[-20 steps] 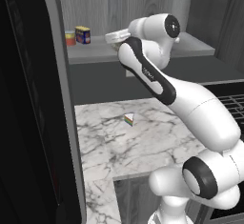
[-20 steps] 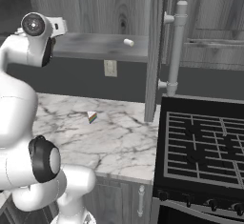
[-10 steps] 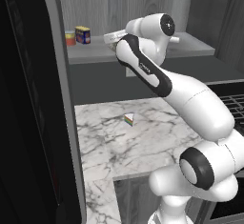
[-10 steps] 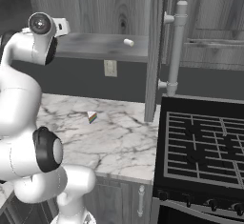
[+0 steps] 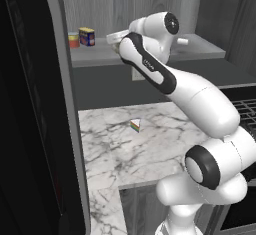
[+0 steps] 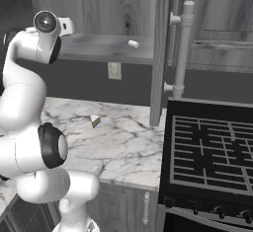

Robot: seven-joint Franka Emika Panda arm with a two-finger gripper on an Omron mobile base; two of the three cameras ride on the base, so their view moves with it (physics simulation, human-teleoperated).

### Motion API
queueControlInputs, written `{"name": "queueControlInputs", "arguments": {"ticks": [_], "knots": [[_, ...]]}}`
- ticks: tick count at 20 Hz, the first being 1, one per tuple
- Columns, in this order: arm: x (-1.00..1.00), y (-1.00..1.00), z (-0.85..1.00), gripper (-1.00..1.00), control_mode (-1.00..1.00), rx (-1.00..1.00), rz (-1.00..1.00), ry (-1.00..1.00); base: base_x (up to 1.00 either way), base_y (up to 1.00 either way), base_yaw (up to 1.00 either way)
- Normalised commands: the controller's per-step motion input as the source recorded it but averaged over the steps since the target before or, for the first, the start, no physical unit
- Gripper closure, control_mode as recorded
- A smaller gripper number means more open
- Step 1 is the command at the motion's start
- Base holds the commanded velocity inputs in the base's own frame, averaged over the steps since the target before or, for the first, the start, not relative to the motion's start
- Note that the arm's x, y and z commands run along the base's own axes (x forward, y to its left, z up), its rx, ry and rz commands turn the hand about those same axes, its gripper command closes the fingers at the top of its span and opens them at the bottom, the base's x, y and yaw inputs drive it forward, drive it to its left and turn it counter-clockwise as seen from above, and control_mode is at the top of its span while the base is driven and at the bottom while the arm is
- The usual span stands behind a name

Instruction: Pick the cans from the counter and place them in their designated side in the cabinet.

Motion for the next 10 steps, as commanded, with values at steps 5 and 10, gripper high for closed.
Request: {"name": "queueControlInputs", "arguments": {"ticks": [5,10], "knots": [[0.21,0.09,-0.02,1.0,-1.0,0.0,0.01,0.01,0.0,0.0,0.0],[0.21,0.09,-0.03,1.0,-1.0,0.0,0.01,0.01,0.0,0.0,0.0]]}}
